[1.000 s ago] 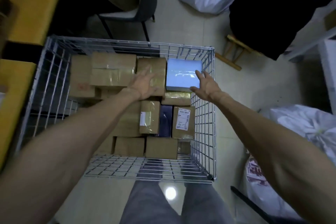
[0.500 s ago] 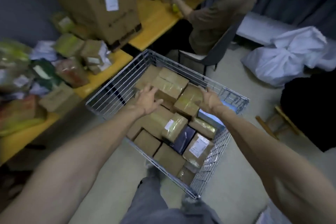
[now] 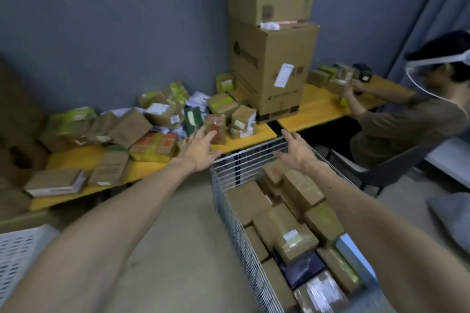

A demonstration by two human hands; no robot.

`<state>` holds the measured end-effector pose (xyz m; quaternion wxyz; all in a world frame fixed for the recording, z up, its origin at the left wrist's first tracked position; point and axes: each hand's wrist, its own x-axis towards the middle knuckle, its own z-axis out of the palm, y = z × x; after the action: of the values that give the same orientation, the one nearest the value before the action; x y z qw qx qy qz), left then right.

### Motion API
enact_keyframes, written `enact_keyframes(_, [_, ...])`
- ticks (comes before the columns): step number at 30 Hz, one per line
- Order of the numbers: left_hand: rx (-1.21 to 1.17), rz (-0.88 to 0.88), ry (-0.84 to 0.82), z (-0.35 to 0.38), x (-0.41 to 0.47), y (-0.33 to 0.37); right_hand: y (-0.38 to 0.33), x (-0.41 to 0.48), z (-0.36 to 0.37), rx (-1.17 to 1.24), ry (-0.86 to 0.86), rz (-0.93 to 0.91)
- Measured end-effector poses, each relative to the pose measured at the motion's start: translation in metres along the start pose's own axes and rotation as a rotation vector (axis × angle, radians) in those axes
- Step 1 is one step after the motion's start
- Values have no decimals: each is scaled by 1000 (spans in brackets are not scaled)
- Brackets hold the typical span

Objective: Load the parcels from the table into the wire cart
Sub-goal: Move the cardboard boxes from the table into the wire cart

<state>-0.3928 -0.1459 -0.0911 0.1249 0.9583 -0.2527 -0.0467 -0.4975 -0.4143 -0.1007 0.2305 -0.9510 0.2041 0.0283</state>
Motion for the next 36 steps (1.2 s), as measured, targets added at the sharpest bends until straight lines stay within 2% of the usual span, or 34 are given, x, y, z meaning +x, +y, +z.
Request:
enact_keyframes(6, [25,-79,104,-72,-33,-110,-141,20,9,-74,-2,-108])
enact_keyframes(9, [36,-113,122,-103,-47,-166,-209,25,16,-19,58,-205])
enact_keyframes(11, [42,-145,148,-123,-54,-202,-248,25,20,32,99,-249])
enact_keyframes(16, [57,-204,198,-161,-71,-269,-330,32,34,-18,106,-330])
enact_keyframes(22, [67,-268,268,-190,-73,-326,-402,53,51,-61,114,-442])
enact_keyframes(27, [85,-319,256,-197,-61,-372,-448,88,71,-69,90,-480])
enact_keyframes(36, [122,-393,217,-208,20,-438,-500,193,102,-75,30,-516])
